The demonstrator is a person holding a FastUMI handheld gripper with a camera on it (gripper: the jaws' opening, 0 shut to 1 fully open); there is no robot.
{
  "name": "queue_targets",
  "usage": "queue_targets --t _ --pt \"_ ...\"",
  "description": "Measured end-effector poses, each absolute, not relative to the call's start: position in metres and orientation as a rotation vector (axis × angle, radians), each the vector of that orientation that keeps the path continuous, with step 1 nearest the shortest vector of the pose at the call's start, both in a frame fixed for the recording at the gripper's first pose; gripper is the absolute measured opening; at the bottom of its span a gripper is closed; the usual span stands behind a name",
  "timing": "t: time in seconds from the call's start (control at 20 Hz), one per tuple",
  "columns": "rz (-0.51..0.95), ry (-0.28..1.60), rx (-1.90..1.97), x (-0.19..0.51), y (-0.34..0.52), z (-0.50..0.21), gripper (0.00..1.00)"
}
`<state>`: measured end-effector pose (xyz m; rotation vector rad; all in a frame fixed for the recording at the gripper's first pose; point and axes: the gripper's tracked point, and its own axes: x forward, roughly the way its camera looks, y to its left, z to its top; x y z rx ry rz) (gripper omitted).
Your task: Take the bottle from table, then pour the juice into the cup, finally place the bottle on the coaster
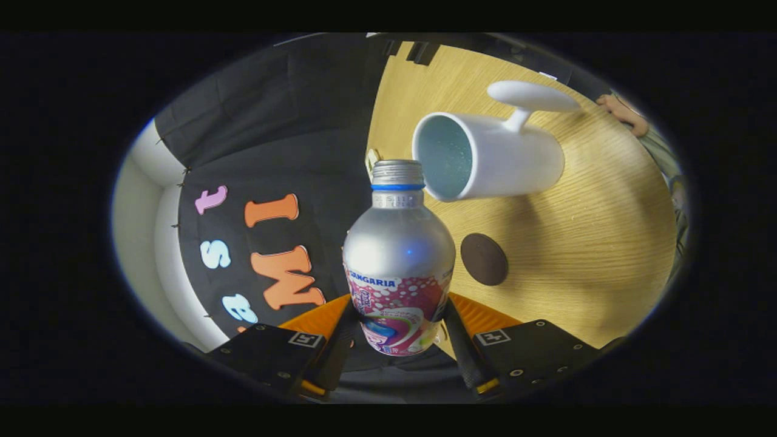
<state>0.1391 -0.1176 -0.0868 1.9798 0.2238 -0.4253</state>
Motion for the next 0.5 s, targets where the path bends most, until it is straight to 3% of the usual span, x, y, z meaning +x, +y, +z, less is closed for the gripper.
queue_targets --t 0.5 --pt "-0.427 0.218 2.053 0.1362 -0.1251 -0.0832 0.77"
